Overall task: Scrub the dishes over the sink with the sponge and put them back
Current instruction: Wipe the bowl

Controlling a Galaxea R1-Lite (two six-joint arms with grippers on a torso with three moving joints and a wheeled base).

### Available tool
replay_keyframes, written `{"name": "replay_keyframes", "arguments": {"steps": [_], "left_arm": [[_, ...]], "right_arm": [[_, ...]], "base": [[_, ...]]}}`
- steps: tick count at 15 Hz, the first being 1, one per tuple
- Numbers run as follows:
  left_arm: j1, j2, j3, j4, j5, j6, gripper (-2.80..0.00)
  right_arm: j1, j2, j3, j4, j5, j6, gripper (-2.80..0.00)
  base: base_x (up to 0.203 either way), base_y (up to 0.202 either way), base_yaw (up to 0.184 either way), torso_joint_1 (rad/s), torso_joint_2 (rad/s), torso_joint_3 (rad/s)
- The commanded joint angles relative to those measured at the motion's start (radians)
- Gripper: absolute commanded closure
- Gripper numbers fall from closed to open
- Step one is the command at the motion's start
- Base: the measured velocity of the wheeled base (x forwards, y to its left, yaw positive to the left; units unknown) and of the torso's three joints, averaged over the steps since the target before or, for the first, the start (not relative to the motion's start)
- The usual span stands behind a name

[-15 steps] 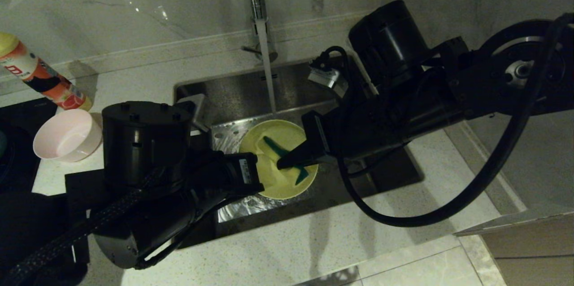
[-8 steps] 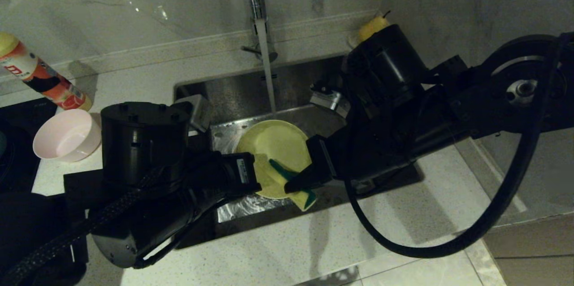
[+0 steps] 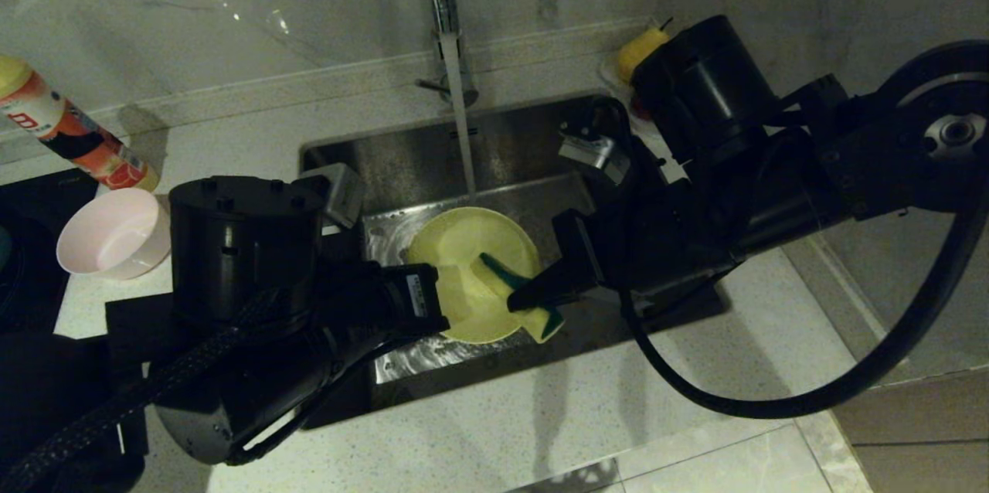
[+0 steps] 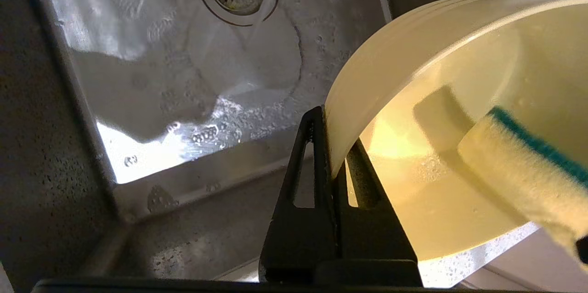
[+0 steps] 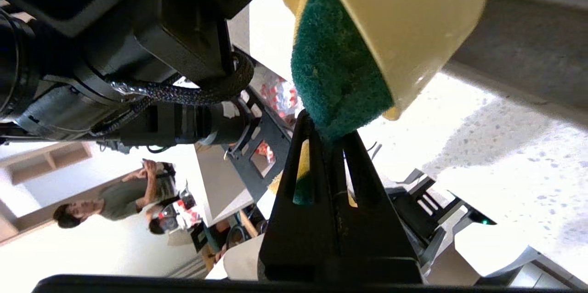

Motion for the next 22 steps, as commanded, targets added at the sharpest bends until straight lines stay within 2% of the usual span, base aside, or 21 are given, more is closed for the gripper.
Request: {"name": "replay_keyframes", "arguments": {"steps": [1, 7, 14, 22], "left_arm": [[-0.001, -0.003, 0.001, -0.003, 0.001, -0.001, 0.0], [-0.001, -0.007, 0.015, -0.003, 0.001, -0.001, 0.0], [-0.001, -0.014, 0.005, 0.003, 0.002, -0.001, 0.0], [0.076, -0.02, 0.015, 0.04, 0.002, -0.032, 0.0]], "right_arm": [[-0.003, -0.001, -0.012, -0.002, 0.002, 0.002, 0.0], [-0.001, 0.005, -0.075, -0.029, 0.002, 0.004, 0.0], [0.042, -0.018, -0.033, -0.01, 0.003, 0.002, 0.0], [0.046, -0.249, -0.033, 0.073, 0.006, 0.001, 0.0]], "base": [[0.0, 0.0, 0.0, 0.0, 0.0, 0.0], [0.0, 0.0, 0.0, 0.0, 0.0, 0.0], [0.0, 0.0, 0.0, 0.0, 0.0, 0.0], [0.0, 0.0, 0.0, 0.0, 0.0, 0.0]]}}
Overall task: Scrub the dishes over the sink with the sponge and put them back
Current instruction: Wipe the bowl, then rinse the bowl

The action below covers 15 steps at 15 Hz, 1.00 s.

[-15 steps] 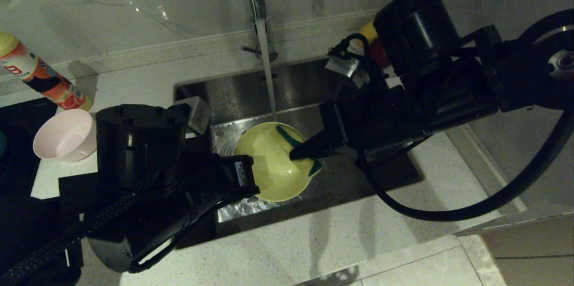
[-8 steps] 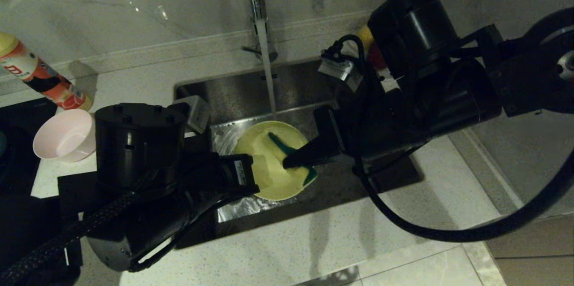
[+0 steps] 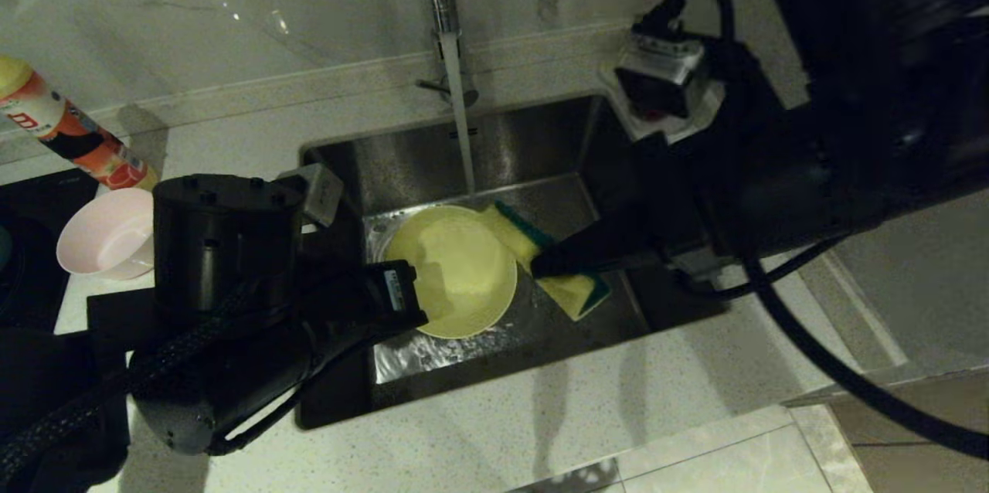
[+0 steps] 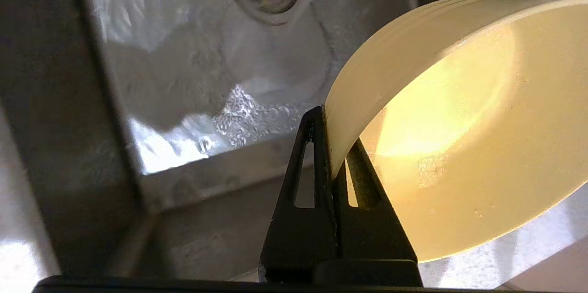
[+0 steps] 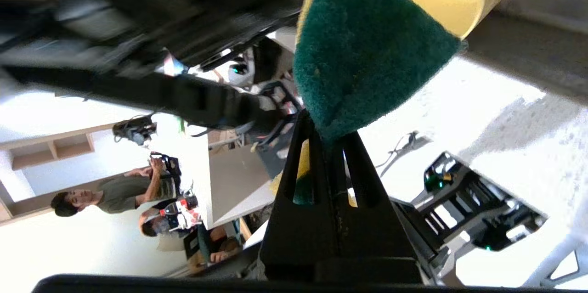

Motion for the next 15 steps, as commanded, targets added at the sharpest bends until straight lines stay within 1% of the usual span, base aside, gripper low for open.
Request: {"name": "replay_keyframes", "arguments": {"steps": [1, 3, 5, 7, 9, 12, 13, 15], "left_arm": [[0.027, -0.008, 0.003, 0.03, 0.003, -0.039, 0.0], [0.054, -0.034, -0.001, 0.104, 0.0, -0.083, 0.0], [0.11, -0.03, -0.033, 0.192, -0.009, -0.136, 0.0], [0.136, -0.008, -0.078, 0.286, -0.036, -0.16, 0.0], [0.144, 0.029, -0.195, 0.387, -0.065, -0.204, 0.0], [0.15, 0.134, -0.414, 0.563, -0.113, -0.281, 0.0], [0.157, 0.187, -0.48, 0.609, -0.134, -0.301, 0.0], [0.17, 0.271, -0.559, 0.66, -0.155, -0.33, 0.0]], "right_arm": [[0.0, -0.116, 0.0, 0.021, 0.001, 0.004, 0.0], [-0.007, -0.175, 0.004, 0.061, -0.002, 0.003, 0.0], [-0.051, -0.216, 0.019, 0.102, -0.004, -0.003, 0.0], [-0.07, -0.251, 0.086, 0.101, -0.004, -0.006, 0.0], [-0.072, -0.289, 0.189, 0.084, -0.004, -0.011, 0.0], [-0.073, -0.35, 0.344, 0.008, -0.004, -0.016, 0.0], [-0.073, -0.368, 0.384, -0.026, -0.004, -0.018, 0.0], [-0.081, -0.374, 0.413, -0.052, -0.004, -0.018, 0.0]], "base": [[0.0, 0.0, 0.0, 0.0, 0.0, 0.0], [0.0, 0.0, 0.0, 0.0, 0.0, 0.0], [0.0, 0.0, 0.0, 0.0, 0.0, 0.0], [0.0, 0.0, 0.0, 0.0, 0.0, 0.0], [0.0, 0.0, 0.0, 0.0, 0.0, 0.0], [0.0, 0.0, 0.0, 0.0, 0.0, 0.0], [0.0, 0.0, 0.0, 0.0, 0.0, 0.0], [0.0, 0.0, 0.0, 0.0, 0.0, 0.0]]}}
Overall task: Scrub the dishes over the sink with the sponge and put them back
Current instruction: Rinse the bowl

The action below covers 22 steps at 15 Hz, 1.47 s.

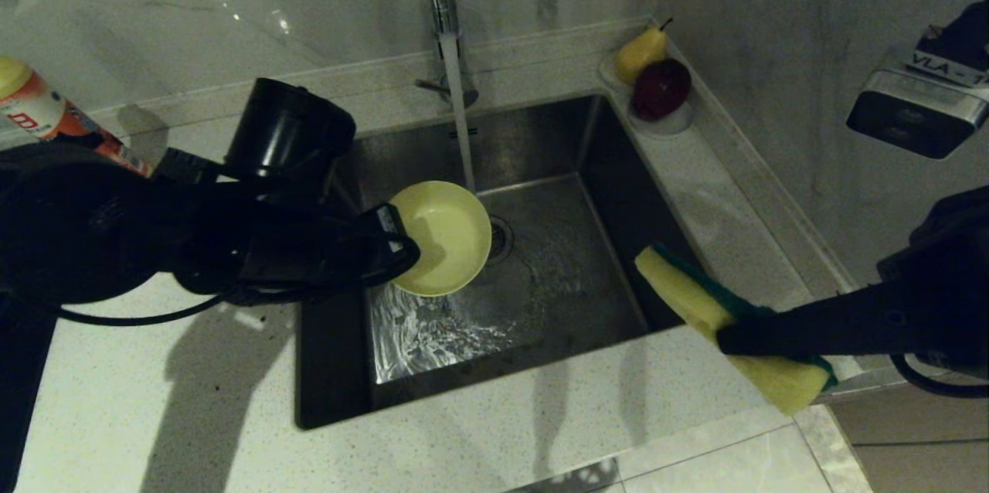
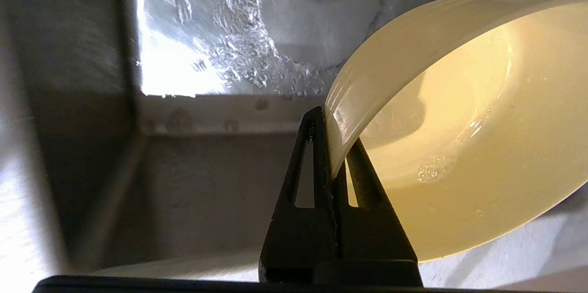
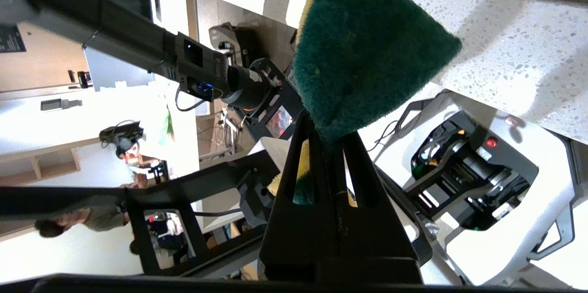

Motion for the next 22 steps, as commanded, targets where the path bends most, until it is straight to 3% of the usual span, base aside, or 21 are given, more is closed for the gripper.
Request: {"name": "replay_keyframes", "arguments": {"steps": [1, 4, 8, 12, 22], "left_arm": [[0.017, 0.143, -0.101, 0.03, -0.007, -0.032, 0.0], [0.048, 0.217, -0.189, 0.031, -0.015, -0.06, 0.0], [0.055, 0.24, -0.242, 0.027, -0.076, -0.106, 0.0], [0.058, 0.283, -0.314, 0.027, -0.073, -0.126, 0.0], [0.058, 0.275, -0.327, 0.035, -0.074, -0.127, 0.0]], "right_arm": [[-0.016, -0.023, 0.038, -0.004, 0.003, 0.001, 0.0], [-0.018, -0.012, 0.04, -0.006, 0.009, -0.001, 0.0], [-0.018, -0.021, 0.051, -0.032, 0.01, 0.001, 0.0], [-0.019, -0.029, 0.062, -0.032, 0.01, 0.002, 0.0], [-0.027, -0.037, 0.087, -0.032, 0.01, 0.002, 0.0]], "base": [[0.0, 0.0, 0.0, 0.0, 0.0, 0.0], [0.0, 0.0, 0.0, 0.0, 0.0, 0.0], [0.0, 0.0, 0.0, 0.0, 0.0, 0.0], [0.0, 0.0, 0.0, 0.0, 0.0, 0.0], [0.0, 0.0, 0.0, 0.0, 0.0, 0.0]]}}
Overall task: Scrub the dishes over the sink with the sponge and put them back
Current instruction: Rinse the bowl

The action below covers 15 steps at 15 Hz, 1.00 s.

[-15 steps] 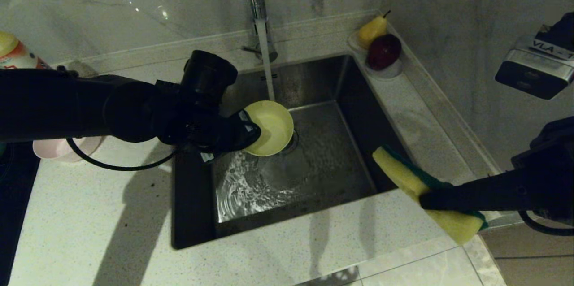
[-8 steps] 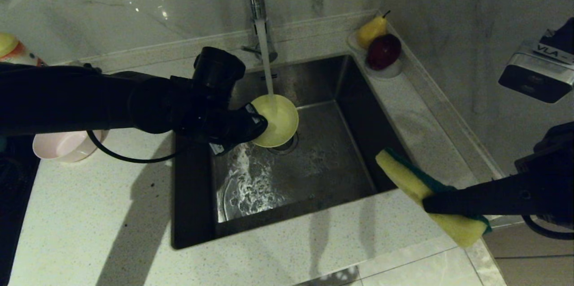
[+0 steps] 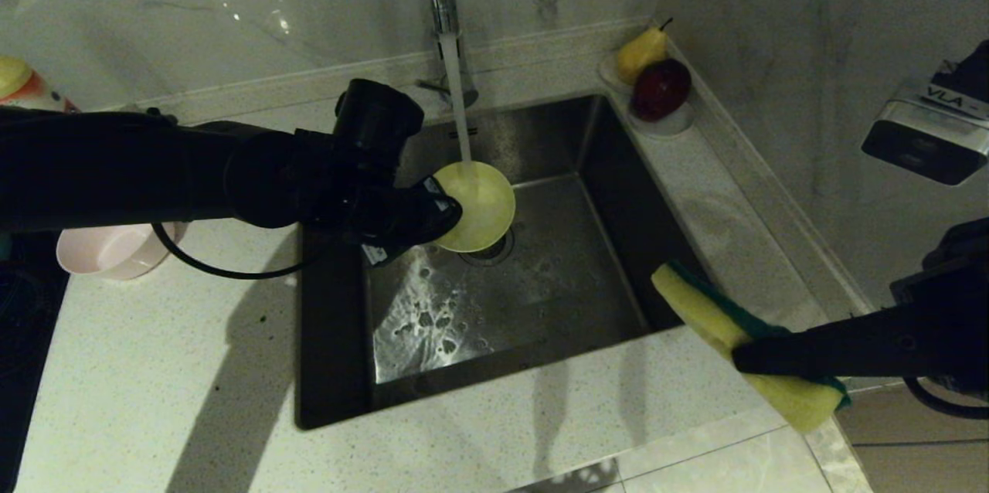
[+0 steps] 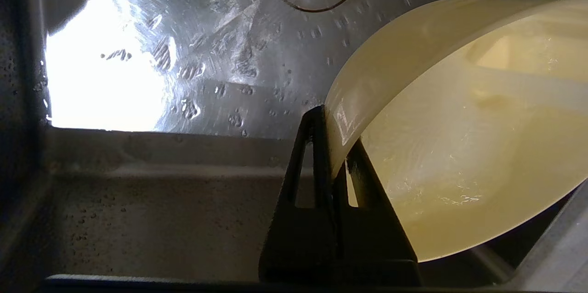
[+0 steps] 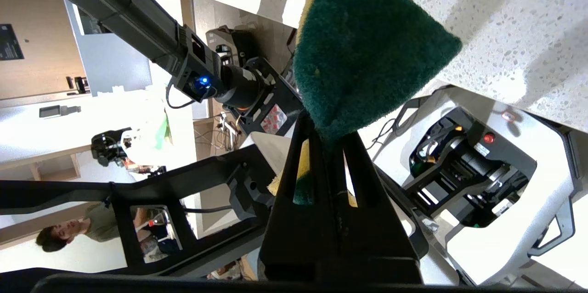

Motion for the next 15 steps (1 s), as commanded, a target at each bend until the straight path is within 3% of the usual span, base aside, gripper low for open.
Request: {"name": "replay_keyframes", "arguments": {"steps": [1, 11, 12, 15], "left_arm": [[0.0, -0.004, 0.0, 0.001, 0.001, -0.005, 0.0], [0.0, -0.045, 0.035, 0.005, 0.013, -0.004, 0.0], [0.0, -0.064, 0.065, -0.002, 0.025, -0.002, 0.0], [0.002, -0.098, 0.144, -0.057, 0.165, 0.016, 0.0]], "right_arm": [[0.001, 0.0, 0.01, 0.003, 0.003, 0.002, 0.0], [0.001, -0.008, 0.025, 0.002, 0.003, 0.002, 0.0], [0.001, -0.011, 0.027, 0.002, 0.003, 0.003, 0.0], [-0.001, -0.023, 0.035, 0.003, 0.003, 0.004, 0.0]], "base": [[0.0, 0.0, 0.0, 0.0, 0.0, 0.0], [0.0, 0.0, 0.0, 0.0, 0.0, 0.0], [0.0, 0.0, 0.0, 0.0, 0.0, 0.0], [0.0, 0.0, 0.0, 0.0, 0.0, 0.0]]}}
